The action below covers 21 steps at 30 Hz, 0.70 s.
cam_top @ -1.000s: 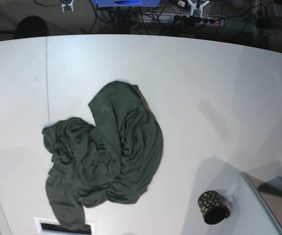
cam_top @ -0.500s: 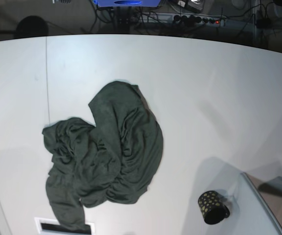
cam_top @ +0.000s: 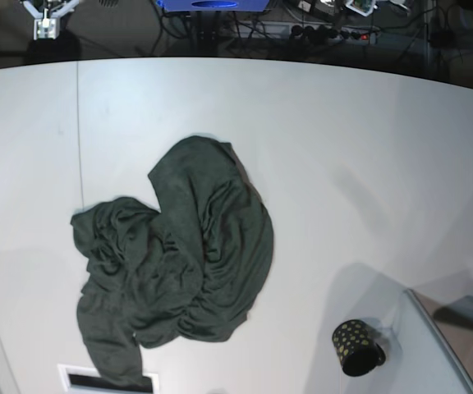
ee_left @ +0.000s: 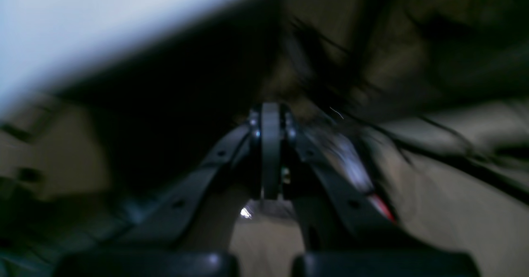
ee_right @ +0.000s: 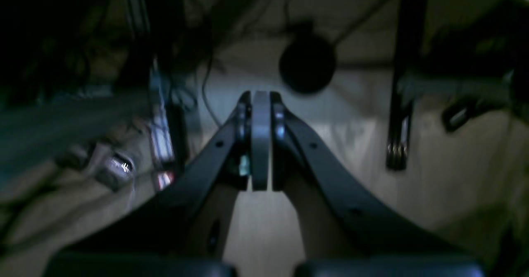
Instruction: Layout the t-shirt on the table in an organized manner, then fold the t-shirt properly
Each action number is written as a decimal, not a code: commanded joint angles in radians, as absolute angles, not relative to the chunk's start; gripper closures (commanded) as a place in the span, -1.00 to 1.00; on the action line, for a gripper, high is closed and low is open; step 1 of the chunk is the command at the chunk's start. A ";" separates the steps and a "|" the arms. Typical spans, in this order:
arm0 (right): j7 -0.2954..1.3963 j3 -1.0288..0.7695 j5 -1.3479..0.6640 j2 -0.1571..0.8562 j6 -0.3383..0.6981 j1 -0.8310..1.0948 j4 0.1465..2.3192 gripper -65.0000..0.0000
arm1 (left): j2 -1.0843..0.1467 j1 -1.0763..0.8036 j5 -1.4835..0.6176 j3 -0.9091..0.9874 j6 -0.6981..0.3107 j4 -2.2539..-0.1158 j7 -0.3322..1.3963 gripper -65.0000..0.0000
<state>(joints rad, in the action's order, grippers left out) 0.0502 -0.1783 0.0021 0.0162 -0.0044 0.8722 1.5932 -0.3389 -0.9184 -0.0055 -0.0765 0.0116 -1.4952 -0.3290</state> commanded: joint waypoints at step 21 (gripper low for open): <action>0.486 -0.171 0.002 0.071 0.291 0.134 1.664 0.97 | -0.200 -0.455 -0.007 -0.038 0.005 -1.627 -0.008 0.73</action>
<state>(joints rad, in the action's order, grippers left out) 0.5129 -0.1680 0.0017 0.0631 0.2951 0.1436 1.6512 -0.1944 -0.4545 -0.0051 -0.0410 0.0002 -1.6108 0.0151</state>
